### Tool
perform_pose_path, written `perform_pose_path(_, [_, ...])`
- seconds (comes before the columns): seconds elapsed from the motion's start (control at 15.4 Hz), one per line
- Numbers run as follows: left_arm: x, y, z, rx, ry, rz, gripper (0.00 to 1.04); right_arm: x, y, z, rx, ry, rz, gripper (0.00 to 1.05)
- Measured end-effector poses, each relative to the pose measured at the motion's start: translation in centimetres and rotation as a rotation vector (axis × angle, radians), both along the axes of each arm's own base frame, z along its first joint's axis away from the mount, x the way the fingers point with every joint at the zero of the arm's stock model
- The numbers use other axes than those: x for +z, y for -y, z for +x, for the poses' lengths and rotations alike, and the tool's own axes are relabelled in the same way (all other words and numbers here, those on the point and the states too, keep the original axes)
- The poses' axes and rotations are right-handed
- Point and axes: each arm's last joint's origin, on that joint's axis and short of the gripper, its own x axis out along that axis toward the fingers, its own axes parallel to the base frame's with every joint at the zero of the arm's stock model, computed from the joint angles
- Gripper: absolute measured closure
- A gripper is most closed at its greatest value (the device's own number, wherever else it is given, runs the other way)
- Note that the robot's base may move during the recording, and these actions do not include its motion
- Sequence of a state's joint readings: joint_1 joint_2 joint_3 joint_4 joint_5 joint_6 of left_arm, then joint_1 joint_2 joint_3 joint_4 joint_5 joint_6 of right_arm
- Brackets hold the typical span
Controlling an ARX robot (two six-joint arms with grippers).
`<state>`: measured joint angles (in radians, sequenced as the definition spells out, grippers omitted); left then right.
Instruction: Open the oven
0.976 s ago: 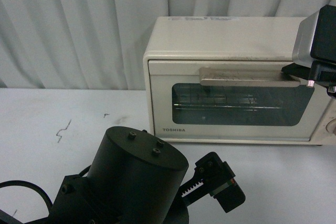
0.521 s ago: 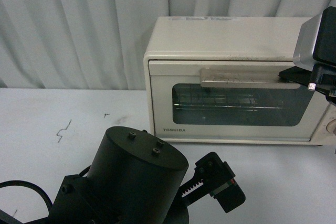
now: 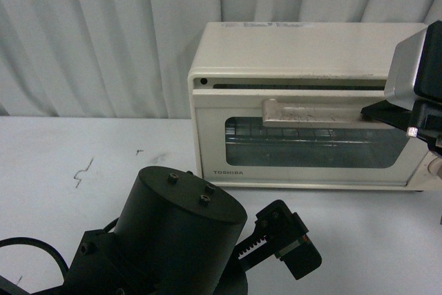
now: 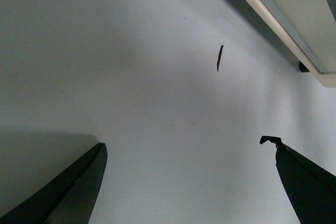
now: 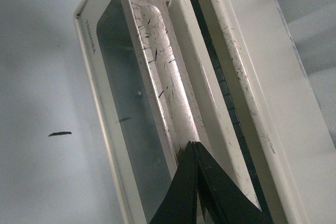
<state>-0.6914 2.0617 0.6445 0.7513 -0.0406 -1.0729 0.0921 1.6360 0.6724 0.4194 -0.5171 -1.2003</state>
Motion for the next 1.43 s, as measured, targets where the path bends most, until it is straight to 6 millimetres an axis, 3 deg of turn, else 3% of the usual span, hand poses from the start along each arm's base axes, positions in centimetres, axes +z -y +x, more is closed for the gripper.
perform_pose_path(0.26, [0.0,0.0,0.0,0.000,0.000,0.000,0.07,-0.8,-0.2,-1.4,0.029,-0.048,0.033,1.03])
perform_pose_path(0.46, [0.0,0.0,0.0,0.001,-0.001,0.001,0.07,-2.6,-0.9,-3.6,0.077,-0.207,0.080,1.03])
perform_pose_path(0.59, [0.0,0.0,-0.1,-0.003,0.001,0.001,0.07,-4.2,-0.7,-4.4,-0.023,-0.298,0.017,1.03])
perform_pose_path(0.65, [0.1,0.1,-0.1,-0.008,0.001,-0.001,0.07,-3.9,-0.8,-4.5,-0.025,-0.295,0.024,1.03])
perform_pose_path(0.85, [0.0,0.0,-0.1,-0.006,0.001,0.001,0.07,-1.0,-1.3,-4.8,0.006,-0.249,0.066,1.03])
perform_pose_path(1.11, [0.0,0.0,-0.1,-0.006,0.001,0.001,0.07,4.4,-0.5,-4.5,-0.010,-0.137,0.124,1.03])
perform_pose_path(1.24, [0.0,0.0,-0.1,-0.006,0.000,0.002,0.07,6.2,-0.3,-4.7,-0.007,-0.105,0.134,1.03])
perform_pose_path(1.3, [0.0,0.0,-0.1,-0.005,0.000,0.002,0.07,8.3,0.4,-4.4,-0.021,-0.059,0.146,1.03])
perform_pose_path(1.43, [0.0,0.0,-0.1,-0.005,0.000,0.002,0.07,9.0,1.0,-4.2,-0.038,-0.035,0.141,1.03])
